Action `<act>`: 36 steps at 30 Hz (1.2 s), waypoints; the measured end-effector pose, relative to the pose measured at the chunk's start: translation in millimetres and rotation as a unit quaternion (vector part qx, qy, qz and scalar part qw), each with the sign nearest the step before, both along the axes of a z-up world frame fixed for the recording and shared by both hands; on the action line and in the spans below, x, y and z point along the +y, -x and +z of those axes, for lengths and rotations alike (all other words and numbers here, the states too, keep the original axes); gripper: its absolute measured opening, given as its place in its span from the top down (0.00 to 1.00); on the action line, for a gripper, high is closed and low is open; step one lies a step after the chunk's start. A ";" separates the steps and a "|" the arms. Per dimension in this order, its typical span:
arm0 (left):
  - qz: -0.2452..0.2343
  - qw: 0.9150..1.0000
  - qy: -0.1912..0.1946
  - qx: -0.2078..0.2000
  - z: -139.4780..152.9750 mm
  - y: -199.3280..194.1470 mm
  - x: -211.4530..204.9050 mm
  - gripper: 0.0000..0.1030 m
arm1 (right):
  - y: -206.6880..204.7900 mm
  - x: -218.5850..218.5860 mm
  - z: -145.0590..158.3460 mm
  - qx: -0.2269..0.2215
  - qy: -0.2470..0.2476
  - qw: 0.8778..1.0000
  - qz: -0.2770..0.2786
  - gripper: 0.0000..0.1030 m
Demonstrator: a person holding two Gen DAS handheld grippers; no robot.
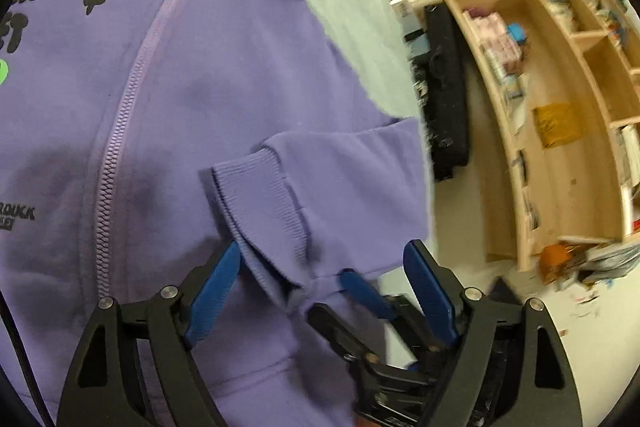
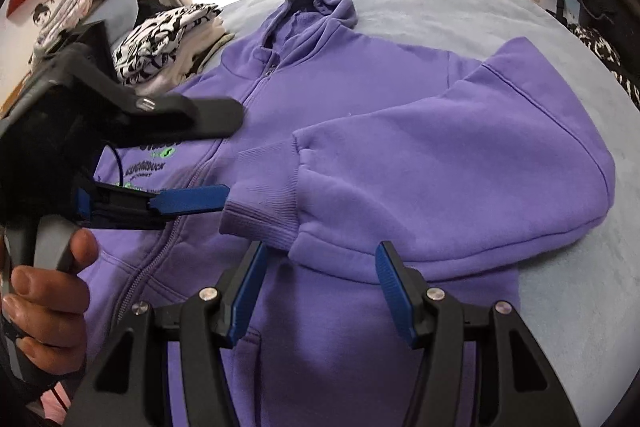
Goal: Fold large clothes
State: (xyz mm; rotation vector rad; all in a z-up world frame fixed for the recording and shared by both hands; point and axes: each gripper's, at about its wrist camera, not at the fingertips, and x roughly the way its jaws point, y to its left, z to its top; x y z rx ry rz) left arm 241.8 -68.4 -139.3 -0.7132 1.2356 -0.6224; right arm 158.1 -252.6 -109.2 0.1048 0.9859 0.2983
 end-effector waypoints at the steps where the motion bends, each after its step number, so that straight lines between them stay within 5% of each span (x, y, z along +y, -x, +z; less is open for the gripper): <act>1: -0.002 1.000 -0.014 0.003 -4.5 -1.4 -3.2 0.20 | 0.3 1.1 0.7 -0.001 0.004 1.000 0.001 0.45; 5: -0.011 0.998 -0.054 0.006 -13.9 -1.5 -19.7 0.20 | 2.4 0.0 5.4 -0.005 0.007 1.000 0.000 0.45; 7: -0.018 0.998 -0.062 -0.009 -9.6 -1.1 -27.8 0.47 | 4.0 -2.7 9.1 -0.007 0.011 1.000 -0.004 0.45; 8: -0.031 0.997 -0.069 -0.013 -6.1 -2.1 -35.2 0.84 | 4.7 -3.8 11.0 -0.009 0.012 1.000 -0.006 0.45; 9: -0.046 0.995 -0.085 -0.016 -3.5 -5.3 -42.4 0.92 | 5.9 -6.3 13.8 -0.011 0.014 1.000 -0.010 0.45; 14: -0.072 0.970 -0.195 -0.124 54.0 -10.3 -70.7 0.94 | 10.7 -28.7 32.9 -0.032 0.019 0.999 -0.037 0.45; 17: -0.048 0.940 -0.254 -0.222 109.1 -17.3 -66.2 0.94 | 13.1 -47.5 43.4 -0.045 0.030 0.997 -0.060 0.45; 20: -0.018 0.915 -0.298 -0.273 144.2 -26.4 -47.6 0.94 | 9.9 -67.7 45.8 -0.048 0.044 0.994 -0.089 0.45; 23: 0.009 0.900 -0.333 -0.281 156.2 -39.5 -22.9 0.94 | 2.9 -84.1 41.3 -0.040 0.046 0.992 -0.115 0.45; 26: 0.026 0.895 -0.359 -0.263 149.9 -52.2 0.9 0.94 | -6.9 -93.2 33.4 -0.029 0.043 0.990 -0.129 0.45; 36: 0.021 0.905 -0.388 -0.172 60.8 -68.4 43.2 0.94 | -55.9 -79.1 -3.3 0.029 0.063 0.992 -0.101 0.45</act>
